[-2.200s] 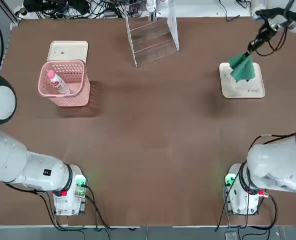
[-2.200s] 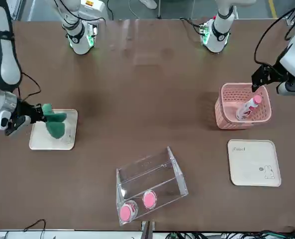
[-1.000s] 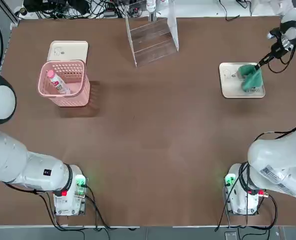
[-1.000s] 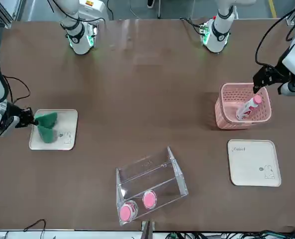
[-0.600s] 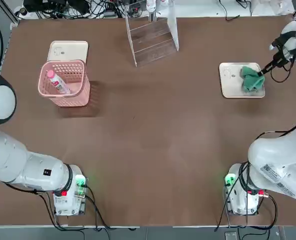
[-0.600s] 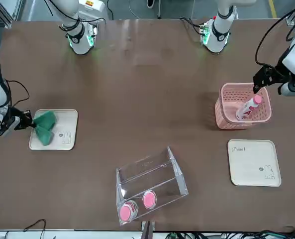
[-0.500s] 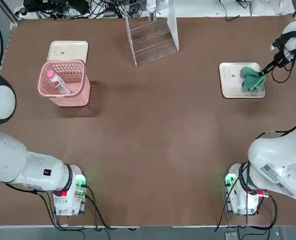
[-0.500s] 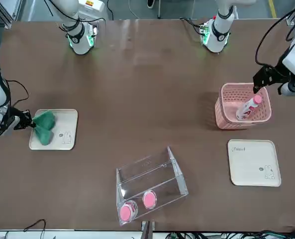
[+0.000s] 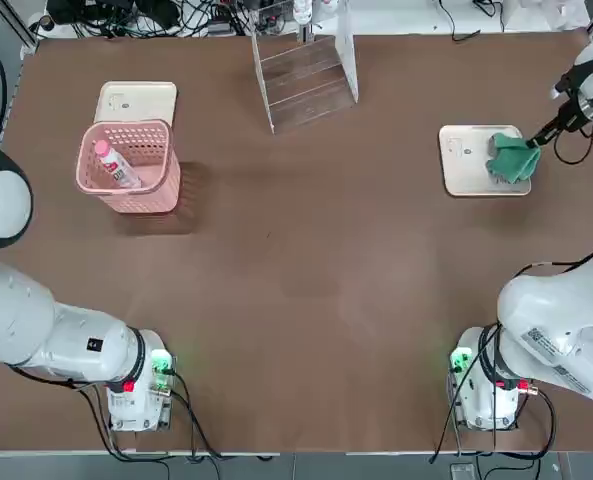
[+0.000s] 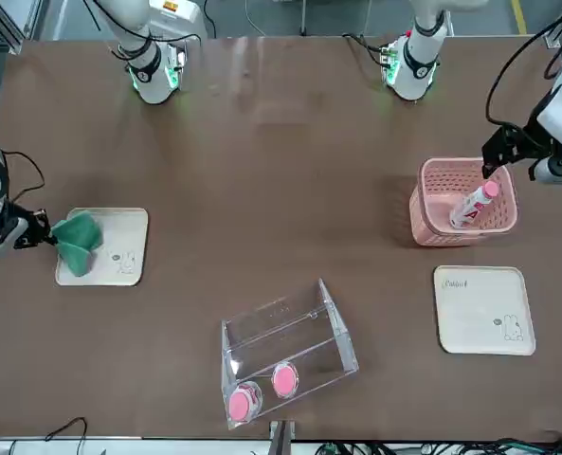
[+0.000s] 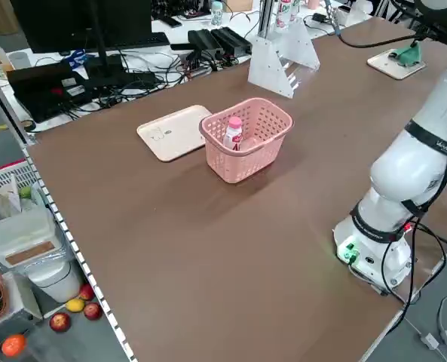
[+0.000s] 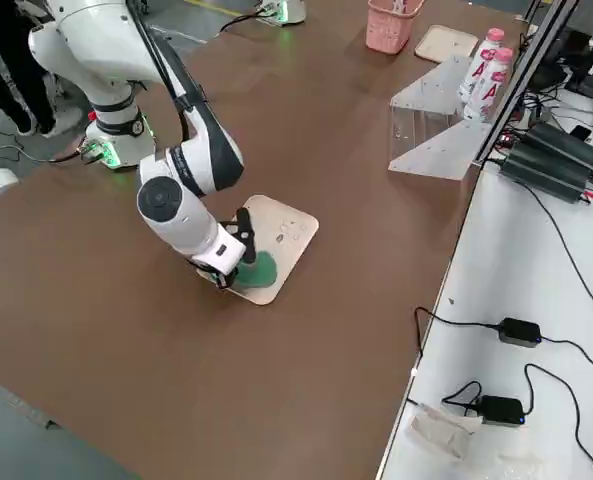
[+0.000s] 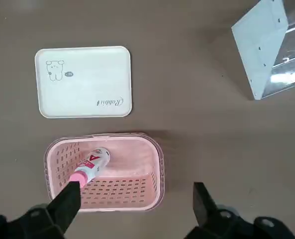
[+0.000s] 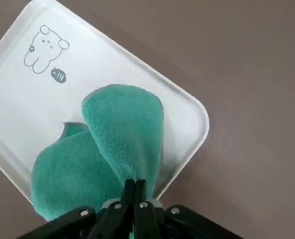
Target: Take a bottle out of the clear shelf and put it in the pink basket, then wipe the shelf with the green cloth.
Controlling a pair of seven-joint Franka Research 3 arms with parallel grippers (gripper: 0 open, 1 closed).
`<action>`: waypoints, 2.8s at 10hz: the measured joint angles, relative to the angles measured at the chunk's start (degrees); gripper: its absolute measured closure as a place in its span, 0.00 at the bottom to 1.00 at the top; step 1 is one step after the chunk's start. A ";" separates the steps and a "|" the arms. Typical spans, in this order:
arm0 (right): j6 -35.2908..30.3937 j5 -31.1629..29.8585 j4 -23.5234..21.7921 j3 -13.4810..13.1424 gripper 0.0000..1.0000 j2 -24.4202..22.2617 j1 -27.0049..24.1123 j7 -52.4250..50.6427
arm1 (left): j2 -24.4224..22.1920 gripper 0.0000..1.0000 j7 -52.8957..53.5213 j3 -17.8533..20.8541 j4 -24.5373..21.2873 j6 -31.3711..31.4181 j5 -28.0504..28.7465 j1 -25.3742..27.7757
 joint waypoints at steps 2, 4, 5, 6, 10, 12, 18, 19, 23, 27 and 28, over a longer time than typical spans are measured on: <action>0.89 0.00 0.12 0.08 0.85 0.62 0.02 -0.06 | 0.03 0.00 -0.01 0.05 0.00 0.00 0.00 0.26; 0.97 0.00 0.26 0.11 0.56 0.93 0.04 -0.05 | 0.08 0.00 -0.02 0.08 0.00 0.00 0.00 0.32; 0.97 0.01 0.35 0.12 0.39 0.97 0.04 -0.04 | 0.12 0.00 -0.03 0.11 0.00 0.00 0.00 0.34; 0.97 0.01 0.44 0.12 0.25 0.97 0.04 -0.04 | 0.17 0.00 -0.03 0.18 -0.05 0.00 0.00 0.43; 0.65 0.08 1.38 0.18 0.00 0.97 0.05 3.16 | 0.71 0.00 -0.03 0.22 -0.14 0.00 -0.04 0.57; -1.46 0.11 2.96 0.59 0.00 0.96 0.54 8.63 | 0.70 0.00 -0.03 0.22 -0.14 0.00 -0.04 0.58; -7.55 0.11 8.52 -8.89 0.00 -2.94 23.54 39.61 | 0.71 0.00 -0.03 0.23 -0.11 0.00 -0.04 0.57; -8.94 0.11 8.70 -12.50 0.00 -4.52 28.59 43.75 | 0.70 0.00 -0.03 0.23 -0.11 0.00 -0.04 0.56; -29.30 -4.67 19.87 -17.71 0.00 -11.59 40.30 65.14 | 0.71 0.00 -0.03 0.25 -0.10 0.00 -0.05 0.57; -46.85 -11.69 33.35 -15.53 0.00 -16.66 43.84 77.29 | 0.71 0.00 -0.03 0.25 -0.09 0.00 -0.05 0.57; -49.66 -13.36 35.27 -15.38 0.00 -17.84 44.80 80.40 | 0.70 0.00 -0.03 0.25 -0.09 0.00 -0.05 0.57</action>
